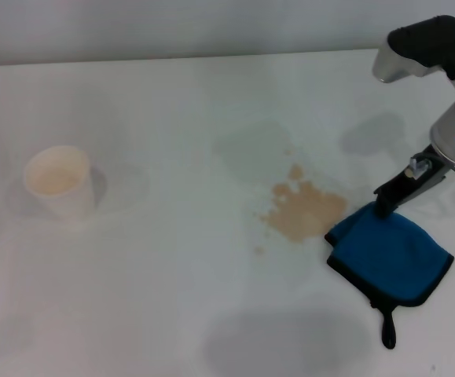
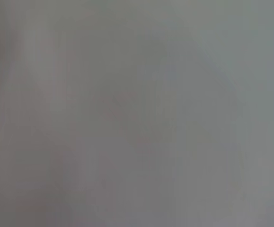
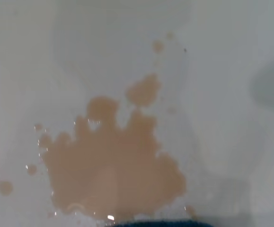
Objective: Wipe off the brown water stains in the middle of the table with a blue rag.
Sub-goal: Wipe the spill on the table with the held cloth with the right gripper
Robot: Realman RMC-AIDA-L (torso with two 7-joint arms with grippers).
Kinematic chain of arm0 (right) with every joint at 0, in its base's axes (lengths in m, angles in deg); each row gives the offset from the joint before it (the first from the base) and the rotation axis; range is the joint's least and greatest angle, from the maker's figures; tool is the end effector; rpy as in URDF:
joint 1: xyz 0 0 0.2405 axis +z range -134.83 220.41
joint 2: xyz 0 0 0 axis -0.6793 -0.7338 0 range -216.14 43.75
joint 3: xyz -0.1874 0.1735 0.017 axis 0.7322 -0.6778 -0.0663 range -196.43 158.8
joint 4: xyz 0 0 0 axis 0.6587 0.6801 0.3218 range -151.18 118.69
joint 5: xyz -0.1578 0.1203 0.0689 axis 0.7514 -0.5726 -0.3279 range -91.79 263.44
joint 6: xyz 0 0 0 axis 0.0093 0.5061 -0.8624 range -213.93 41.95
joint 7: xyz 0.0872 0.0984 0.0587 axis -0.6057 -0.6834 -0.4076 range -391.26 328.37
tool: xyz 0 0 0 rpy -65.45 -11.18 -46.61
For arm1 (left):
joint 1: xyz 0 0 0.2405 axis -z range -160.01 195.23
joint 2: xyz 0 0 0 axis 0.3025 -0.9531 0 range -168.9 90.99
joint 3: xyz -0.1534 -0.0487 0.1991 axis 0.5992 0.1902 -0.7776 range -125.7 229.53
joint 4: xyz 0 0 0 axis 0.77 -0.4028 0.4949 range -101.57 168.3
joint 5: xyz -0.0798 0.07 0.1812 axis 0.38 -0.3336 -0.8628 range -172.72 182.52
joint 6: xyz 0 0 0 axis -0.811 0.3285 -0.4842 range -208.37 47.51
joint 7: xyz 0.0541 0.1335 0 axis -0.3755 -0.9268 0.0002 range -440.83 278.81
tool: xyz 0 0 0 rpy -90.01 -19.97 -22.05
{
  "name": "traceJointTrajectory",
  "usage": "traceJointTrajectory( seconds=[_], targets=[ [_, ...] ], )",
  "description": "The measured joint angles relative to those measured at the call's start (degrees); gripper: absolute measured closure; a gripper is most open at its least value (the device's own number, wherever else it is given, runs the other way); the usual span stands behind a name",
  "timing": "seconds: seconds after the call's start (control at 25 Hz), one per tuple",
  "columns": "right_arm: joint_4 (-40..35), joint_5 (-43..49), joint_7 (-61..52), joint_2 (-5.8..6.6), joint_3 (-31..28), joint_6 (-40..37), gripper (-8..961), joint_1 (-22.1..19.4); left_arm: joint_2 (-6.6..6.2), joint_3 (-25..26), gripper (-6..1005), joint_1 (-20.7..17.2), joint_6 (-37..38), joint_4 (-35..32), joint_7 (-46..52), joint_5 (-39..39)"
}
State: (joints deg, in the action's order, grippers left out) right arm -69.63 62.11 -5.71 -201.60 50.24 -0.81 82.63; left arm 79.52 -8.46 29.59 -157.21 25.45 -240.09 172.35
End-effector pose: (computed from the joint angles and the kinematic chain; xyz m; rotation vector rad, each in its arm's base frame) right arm 0.2636 0.3683 0.0122 -2.2766 1.4353 -0.6376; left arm -0.4038 0.2512 0.0629 -1.2523 -0.6021 -0.7117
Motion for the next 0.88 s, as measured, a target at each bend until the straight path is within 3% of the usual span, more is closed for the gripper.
traceJointTrajectory(
  seconds=[0.88],
  targets=[
    [15.85, 0.19, 2.58, 0.2, 0.74, -17.72, 911, 13.26, 0.0, 0.09, 196, -0.14, -0.31, -0.08, 0.0, 0.1]
  ],
)
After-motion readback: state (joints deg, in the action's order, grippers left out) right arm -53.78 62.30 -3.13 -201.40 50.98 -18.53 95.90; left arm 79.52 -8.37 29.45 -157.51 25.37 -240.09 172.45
